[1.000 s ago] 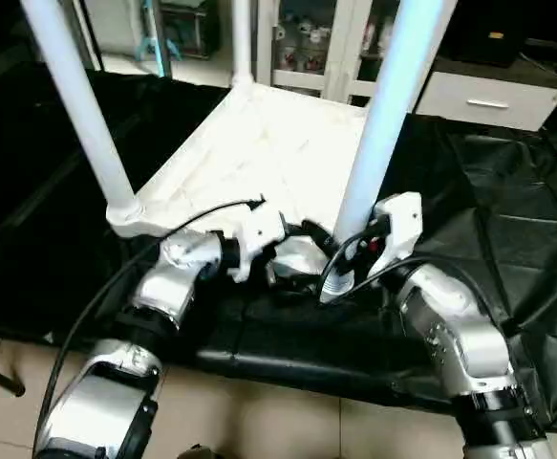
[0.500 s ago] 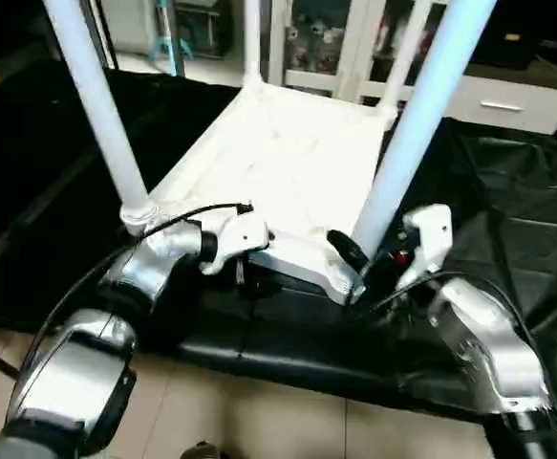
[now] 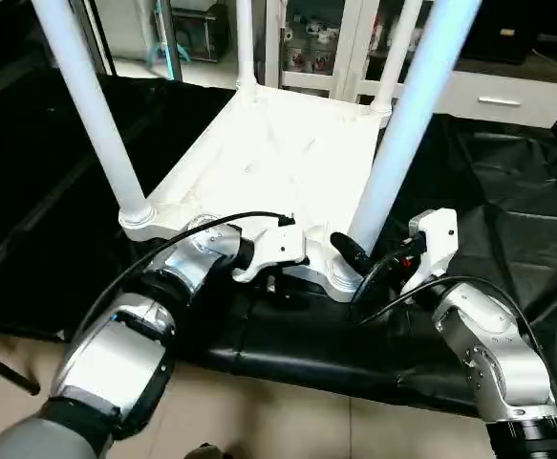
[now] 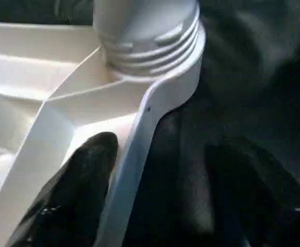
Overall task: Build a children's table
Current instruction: Rotate table base
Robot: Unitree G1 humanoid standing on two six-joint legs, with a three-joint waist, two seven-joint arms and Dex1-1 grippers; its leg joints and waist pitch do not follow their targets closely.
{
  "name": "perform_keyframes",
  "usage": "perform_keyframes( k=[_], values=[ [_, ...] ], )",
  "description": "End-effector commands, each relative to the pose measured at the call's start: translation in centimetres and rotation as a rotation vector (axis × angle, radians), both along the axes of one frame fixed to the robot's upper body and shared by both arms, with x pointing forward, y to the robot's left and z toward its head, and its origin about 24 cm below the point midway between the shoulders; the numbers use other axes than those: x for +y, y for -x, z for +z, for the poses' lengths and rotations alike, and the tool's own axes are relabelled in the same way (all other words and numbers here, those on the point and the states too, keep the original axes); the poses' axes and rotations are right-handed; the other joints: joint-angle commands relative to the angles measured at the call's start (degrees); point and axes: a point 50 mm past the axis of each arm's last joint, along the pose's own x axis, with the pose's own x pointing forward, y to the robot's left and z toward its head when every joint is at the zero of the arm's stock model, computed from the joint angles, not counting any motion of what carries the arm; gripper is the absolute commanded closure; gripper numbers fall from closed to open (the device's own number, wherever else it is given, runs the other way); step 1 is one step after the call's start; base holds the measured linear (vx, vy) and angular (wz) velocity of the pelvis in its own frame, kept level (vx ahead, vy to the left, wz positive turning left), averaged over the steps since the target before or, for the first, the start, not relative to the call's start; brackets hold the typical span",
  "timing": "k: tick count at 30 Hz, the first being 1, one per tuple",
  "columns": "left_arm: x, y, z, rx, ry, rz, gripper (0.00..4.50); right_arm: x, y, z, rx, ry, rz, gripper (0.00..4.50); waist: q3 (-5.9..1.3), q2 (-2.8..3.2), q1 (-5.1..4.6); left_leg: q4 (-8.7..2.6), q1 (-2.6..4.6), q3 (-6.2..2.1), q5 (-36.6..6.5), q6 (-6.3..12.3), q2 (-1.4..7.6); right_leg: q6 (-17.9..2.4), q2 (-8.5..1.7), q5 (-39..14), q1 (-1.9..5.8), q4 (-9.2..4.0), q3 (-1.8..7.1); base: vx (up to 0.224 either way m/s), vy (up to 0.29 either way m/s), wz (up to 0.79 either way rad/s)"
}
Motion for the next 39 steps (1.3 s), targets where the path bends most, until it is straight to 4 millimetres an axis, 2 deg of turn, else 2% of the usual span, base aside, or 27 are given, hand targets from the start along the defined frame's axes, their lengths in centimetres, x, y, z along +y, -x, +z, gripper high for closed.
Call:
perform_keyframes(
  k=[1,3,8,9,10,12,13,16,19,23,27,28,29,30,31,32,33,35,37,38,39],
  values=[
    [0.8,-0.5,0.4,-0.041,-0.060,0.001,1.35,-0.1,0.3,0.5,-0.012,0.000,0.016,0.00,-4.57,0.18,0.31,-3.74,0.81,-2.21,-5.0,3.94,3.82,-16.4,-5.23,7.6,3.72,-3.26,2.80,0.000,0.000,0.00],
    [1.1,-0.7,0.7,-0.060,-0.073,0.010,1.45,-0.2,0.3,0.4,-0.010,0.002,0.016,0.00,-4.60,-0.06,0.19,-3.76,0.81,-2.16,-4.7,4.15,3.84,-16.2,-5.15,7.3,3.64,-3.29,2.75,0.000,0.000,0.00],
    [2.0,-1.3,1.3,-0.097,-0.116,0.034,1.85,-0.2,0.2,0.1,-0.002,0.007,0.014,0.00,-4.59,0.51,0.31,-3.79,0.96,-2.24,-5.3,3.78,3.99,-16.4,-5.13,6.6,3.41,-3.20,2.71,0.000,0.000,0.00],
    [2.0,-1.3,1.3,-0.097,-0.119,0.034,1.97,-0.2,0.2,0.2,-0.003,0.007,0.015,0.00,-4.59,0.84,0.34,-3.79,1.03,-2.20,-5.5,3.40,3.93,-16.6,-5.16,6.7,3.34,-3.22,2.76,0.000,0.000,0.00],
    [2.0,-1.3,1.3,-0.097,-0.121,0.033,2.04,-0.2,0.2,0.2,-0.003,0.008,0.016,0.00,-4.60,0.62,0.39,-3.79,1.04,-2.17,-5.7,3.23,3.96,-16.8,-5.19,7.1,3.42,-3.26,2.77,0.000,0.000,0.00],
    [1.8,-1.3,1.2,-0.094,-0.119,0.029,2.19,-0.2,0.3,0.4,-0.005,0.008,0.018,0.00,-4.60,0.65,0.41,-3.79,0.99,-2.17,-5.6,3.23,3.97,-16.9,-5.19,7.5,3.45,-3.21,2.77,0.000,0.000,0.00],
    [1.7,-1.2,1.1,-0.094,-0.118,0.028,2.30,-0.2,0.4,0.4,-0.006,0.008,0.020,0.00,-4.64,0.33,0.38,-3.77,0.92,-2.13,-5.3,3.44,3.92,-17.0,-5.19,7.8,3.54,-3.18,2.74,0.000,0.000,0.00],
    [0.9,-1.0,0.6,-0.090,-0.100,0.031,2.52,-0.2,0.9,0.3,0.003,0.014,0.038,0.00,-4.67,0.28,0.52,-3.69,0.83,-2.15,-5.1,3.97,3.93,-16.8,-5.34,7.7,3.64,-3.15,2.78,0.000,0.000,0.00],
    [0.5,-0.8,0.1,-0.071,-0.088,0.031,2.83,-0.3,0.9,0.2,0.007,0.016,0.040,0.00,-4.56,-0.16,0.47,-3.69,0.72,-2.10,-4.9,4.57,3.87,-16.6,-5.32,6.4,3.59,-3.35,2.77,0.000,0.000,0.00],
    [-0.3,-0.1,-1.4,-0.052,-0.107,0.035,3.14,-0.3,0.6,0.4,0.003,0.018,0.041,0.00,-4.59,0.18,0.46,-3.65,0.81,-2.16,-4.9,4.64,3.97,-16.4,-5.31,5.4,3.46,-3.39,2.76,0.000,0.000,0.00],
    [-0.4,0.1,-2.2,-0.018,-0.111,0.077,3.46,-0.3,0.6,0.7,-0.004,0.015,0.047,0.00,-4.54,-0.31,0.45,-3.68,0.76,-2.10,-4.5,5.05,3.94,-16.3,-5.31,5.5,3.51,-3.42,2.76,0.000,0.000,0.00],
    [-0.1,0.1,-2.6,0.005,-0.115,0.117,3.68,-0.2,0.8,0.6,-0.002,0.014,0.052,0.00,-4.50,-0.43,0.45,-3.67,0.72,-2.10,-4.6,5.15,3.93,-16.2,-5.34,5.0,3.50,-3.43,2.75,0.000,0.000,0.00],
    [0.4,0.2,-3.1,0.031,-0.117,0.158,3.68,-0.2,0.9,0.5,0.003,0.010,0.062,0.00,-4.48,-0.36,0.47,-3.68,0.75,-2.07,-4.8,5.21,3.92,-16.2,-5.32,4.6,3.45,-3.49,2.73,0.000,0.000,0.00],
    [0.8,0.3,-3.4,0.046,-0.116,0.179,3.73,-0.1,1.0,0.4,0.007,0.006,0.071,0.00,-4.34,-1.47,0.59,-3.79,0.68,-2.07,-4.9,5.71,4.01,-15.9,-5.48,3.2,3.48,-3.56,2.70,0.000,0.000,0.00],
    [1.1,0.4,-3.6,0.058,-0.114,0.195,3.75,0.0,1.1,0.4,0.009,0.001,0.081,0.00,-4.27,-1.12,0.60,-3.83,0.65,-2.07,-5.1,5.96,3.98,-15.4,-5.55,1.4,3.39,-3.79,2.73,0.000,0.000,0.00],
    [1.1,0.4,-3.6,0.058,-0.114,0.195,3.79,0.0,1.1,0.4,0.010,0.001,0.081,0.00,-4.27,-1.02,0.37,-3.96,0.70,-2.14,-6.0,5.62,4.01,-14.8,-5.49,-0.5,3.27,-4.07,2.71,0.000,0.000,0.00],
    [1.5,0.5,-3.8,0.062,-0.120,0.206,3.82,0.0,1.1,0.4,0.011,0.001,0.089,0.00,-4.21,-1.31,0.22,-4.05,0.69,-2.14,-6.6,5.36,4.02,-14.6,-5.45,-1.5,3.28,-4.20,2.70,0.000,0.000,0.00],
    [2.8,0.8,-4.6,0.072,-0.142,0.251,3.86,-0.2,1.2,0.4,0.013,0.006,0.105,0.00,-3.84,-1.27,-0.22,-4.41,0.81,-2.27,-9.8,4.06,4.06,-13.7,-5.51,-6.5,3.18,-4.83,2.77,0.000,0.000,0.00],
    [3.9,1.3,-5.4,0.092,-0.140,0.282,3.94,-0.7,1.3,0.7,0.011,0.015,0.107,0.00,-3.40,-0.74,-0.61,-4.89,1.16,-2.45,-13.5,2.55,4.08,-12.6,-5.53,-12.9,3.10,-5.59,2.81,0.000,0.000,0.00],
    [3.9,1.3,-5.4,0.092,-0.140,0.282,3.97,-0.7,1.3,0.7,0.011,0.015,0.107,0.00,-3.07,-1.07,-1.01,-5.33,0.98,-2.72,-15.6,1.70,4.06,-11.2,-5.55,-18.2,3.42,-6.08,2.69,0.000,0.000,0.00],
    [4.3,1.7,-5.8,0.103,-0.127,0.290,3.98,-1.2,1.4,0.7,0.013,0.024,0.096,0.00,-3.26,-1.28,-0.99,-5.33,0.96,-2.77,-15.5,1.43,3.98,-10.3,-5.68,-20.1,3.62,-6.25,2.69,0.000,0.000,0.00]
  ],
)
